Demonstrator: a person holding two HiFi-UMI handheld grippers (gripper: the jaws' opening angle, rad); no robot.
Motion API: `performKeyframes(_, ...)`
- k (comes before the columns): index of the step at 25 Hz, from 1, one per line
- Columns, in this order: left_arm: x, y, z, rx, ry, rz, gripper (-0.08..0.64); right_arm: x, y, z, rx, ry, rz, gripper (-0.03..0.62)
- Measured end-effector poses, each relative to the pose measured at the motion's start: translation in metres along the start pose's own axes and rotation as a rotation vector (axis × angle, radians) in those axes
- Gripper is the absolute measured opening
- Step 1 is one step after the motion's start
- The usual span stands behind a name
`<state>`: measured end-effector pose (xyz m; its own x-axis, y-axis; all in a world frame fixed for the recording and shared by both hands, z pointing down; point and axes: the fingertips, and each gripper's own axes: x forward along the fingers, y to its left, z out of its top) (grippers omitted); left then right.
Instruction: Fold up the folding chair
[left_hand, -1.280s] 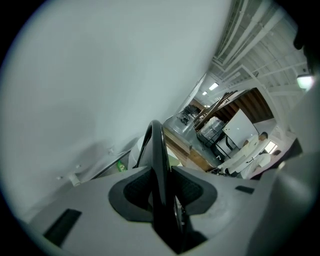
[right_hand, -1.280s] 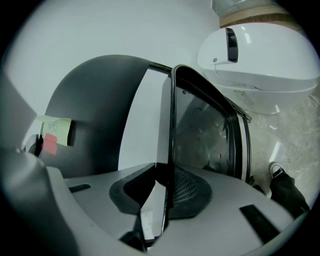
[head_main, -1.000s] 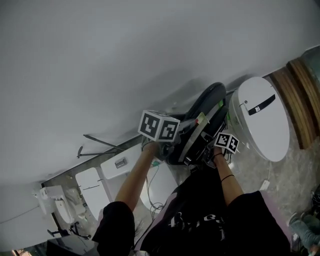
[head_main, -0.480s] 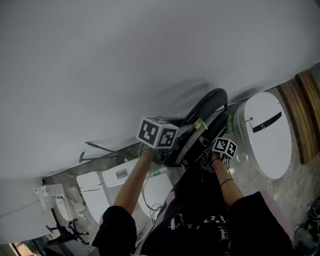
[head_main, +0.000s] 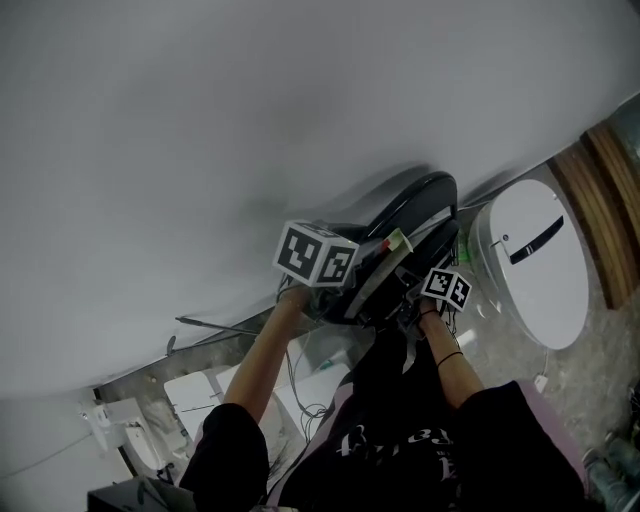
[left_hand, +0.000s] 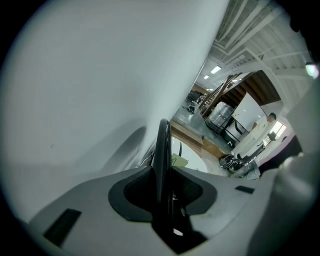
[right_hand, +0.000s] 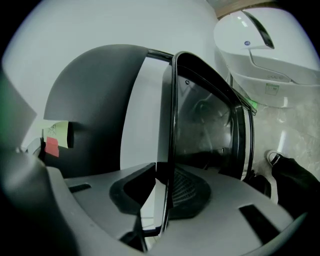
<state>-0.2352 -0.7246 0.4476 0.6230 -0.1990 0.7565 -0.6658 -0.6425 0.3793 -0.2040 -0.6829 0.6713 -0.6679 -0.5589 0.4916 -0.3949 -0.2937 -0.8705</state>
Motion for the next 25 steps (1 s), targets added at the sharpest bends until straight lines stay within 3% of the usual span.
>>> performKeyframes(8,0.002,0.047,0.013,-0.005,0.025,0.049,0.115,0.032,0.011,0.012,0.003,0.006,-0.003,0.078)
performKeyframes(14,0.000,0.048,0.017,0.007,0.025,0.020,0.116,0.033,0.015,0.014,-0.013,0.011,0.025,0.074)
performKeyframes(18,0.002,0.049,0.015,0.016,0.014,0.043,0.116,0.033,0.014,0.011,-0.070,0.052,0.007,0.075)
performKeyframes(23,-0.001,0.059,0.012,-0.093,-0.020,0.051,0.192,0.032,0.013,0.003,-0.072,0.100,0.019,0.078)
performKeyframes(25,-0.007,0.063,0.010,-0.106,-0.045,0.082,0.211,0.026,0.010,0.000,-0.116,0.125,0.005,0.083)
